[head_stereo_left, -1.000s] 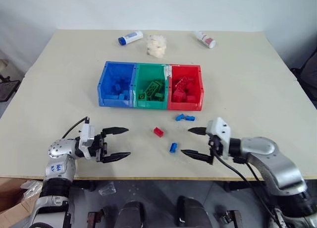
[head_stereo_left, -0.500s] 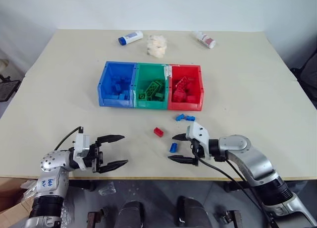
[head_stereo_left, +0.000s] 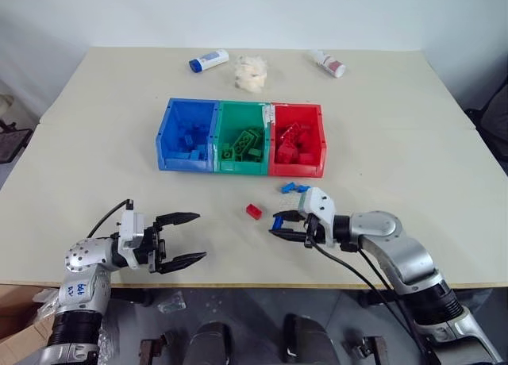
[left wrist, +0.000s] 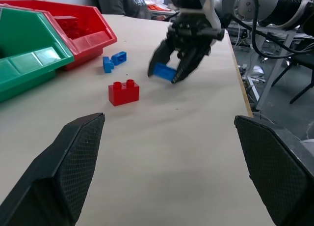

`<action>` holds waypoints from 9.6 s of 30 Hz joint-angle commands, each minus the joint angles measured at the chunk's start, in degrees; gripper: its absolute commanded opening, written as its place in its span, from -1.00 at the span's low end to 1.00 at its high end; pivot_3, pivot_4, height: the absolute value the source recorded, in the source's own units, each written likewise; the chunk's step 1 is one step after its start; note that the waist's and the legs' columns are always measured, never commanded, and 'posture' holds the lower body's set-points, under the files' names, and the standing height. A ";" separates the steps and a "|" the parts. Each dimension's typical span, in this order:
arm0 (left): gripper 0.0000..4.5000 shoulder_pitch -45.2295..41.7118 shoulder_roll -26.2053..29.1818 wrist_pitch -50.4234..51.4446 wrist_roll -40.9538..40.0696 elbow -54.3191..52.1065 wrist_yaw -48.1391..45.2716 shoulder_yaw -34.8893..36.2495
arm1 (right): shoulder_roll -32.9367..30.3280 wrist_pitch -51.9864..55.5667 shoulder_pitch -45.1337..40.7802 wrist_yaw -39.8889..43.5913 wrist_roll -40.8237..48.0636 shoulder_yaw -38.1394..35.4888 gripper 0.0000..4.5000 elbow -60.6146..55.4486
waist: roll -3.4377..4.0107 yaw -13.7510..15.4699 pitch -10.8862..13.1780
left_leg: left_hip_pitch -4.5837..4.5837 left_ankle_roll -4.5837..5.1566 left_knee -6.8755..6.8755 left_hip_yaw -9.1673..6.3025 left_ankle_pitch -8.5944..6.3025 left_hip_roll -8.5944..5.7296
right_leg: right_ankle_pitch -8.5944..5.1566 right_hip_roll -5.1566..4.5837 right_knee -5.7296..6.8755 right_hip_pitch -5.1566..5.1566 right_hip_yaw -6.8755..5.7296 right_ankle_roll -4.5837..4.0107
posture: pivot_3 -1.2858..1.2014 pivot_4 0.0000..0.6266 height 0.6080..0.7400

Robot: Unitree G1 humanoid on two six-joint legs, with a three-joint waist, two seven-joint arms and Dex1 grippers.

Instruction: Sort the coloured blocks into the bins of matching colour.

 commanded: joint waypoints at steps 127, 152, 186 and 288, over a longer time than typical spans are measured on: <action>1.00 -2.16 1.27 -0.67 -1.24 2.64 -3.58 1.30 | -8.39 -0.33 1.79 3.70 2.10 -10.66 -0.87 -2.31 | 0.01 -1.24 0.00 | 0.05 -0.14 0.03 0.18 -0.10 0.30 | 0.01 0.22 -0.02 -0.05 0.02 -0.10 | 0.03 -0.52 1.00; 1.00 6.02 0.24 0.11 -5.13 -8.85 8.02 8.54 | 34.23 -39.81 -49.96 -15.89 -8.19 -6.76 0.06 67.56 | 0.00 -2.73 -0.01 | 0.02 -0.22 -0.04 0.22 -0.09 0.40 | 0.02 0.29 0.10 -0.16 0.01 -0.15 | 0.03 -0.52 1.00; 1.00 -11.02 0.89 -0.61 -1.86 8.68 -2.93 0.83 | -14.11 0.95 17.82 5.14 6.64 -24.53 0.99 -7.07 | 0.00 -0.90 -0.01 | 0.10 -0.22 0.01 0.34 -0.11 0.42 | 0.03 0.33 -0.01 -0.11 0.06 -0.18 | 0.03 -0.52 1.00; 1.00 10.64 10.17 4.99 -4.57 -10.77 3.80 9.57 | -11.37 -11.80 2.26 17.07 5.98 -15.37 0.99 8.42 | -0.01 -1.41 -0.01 | 0.15 -0.28 -0.05 0.42 -0.15 0.57 | 0.00 0.41 -0.01 -0.17 0.08 -0.25 | 0.03 -0.52 1.00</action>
